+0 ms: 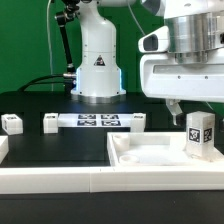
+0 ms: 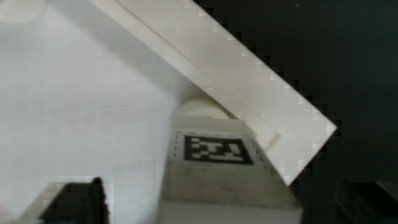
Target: Assemble square table
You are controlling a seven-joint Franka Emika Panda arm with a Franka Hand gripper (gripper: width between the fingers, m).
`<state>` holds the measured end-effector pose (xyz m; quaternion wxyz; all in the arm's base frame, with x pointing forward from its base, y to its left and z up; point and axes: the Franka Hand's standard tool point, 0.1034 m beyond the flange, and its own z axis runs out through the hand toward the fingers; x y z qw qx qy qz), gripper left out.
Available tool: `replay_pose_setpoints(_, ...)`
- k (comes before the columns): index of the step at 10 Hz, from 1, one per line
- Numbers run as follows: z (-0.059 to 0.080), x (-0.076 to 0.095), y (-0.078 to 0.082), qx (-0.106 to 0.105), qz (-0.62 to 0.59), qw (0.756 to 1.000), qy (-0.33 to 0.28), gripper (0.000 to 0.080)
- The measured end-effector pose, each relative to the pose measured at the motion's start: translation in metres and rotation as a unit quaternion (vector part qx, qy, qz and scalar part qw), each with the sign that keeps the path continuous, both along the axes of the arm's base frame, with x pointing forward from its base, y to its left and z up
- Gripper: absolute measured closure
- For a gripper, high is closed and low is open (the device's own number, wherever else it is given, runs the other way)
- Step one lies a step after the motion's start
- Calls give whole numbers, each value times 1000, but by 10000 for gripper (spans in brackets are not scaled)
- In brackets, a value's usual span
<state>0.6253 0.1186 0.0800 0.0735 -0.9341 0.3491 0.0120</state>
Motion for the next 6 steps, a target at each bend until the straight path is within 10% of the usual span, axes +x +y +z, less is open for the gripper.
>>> replay_pose_setpoints(6, 1, 1, 2, -8, 248, 968, -38, 150)
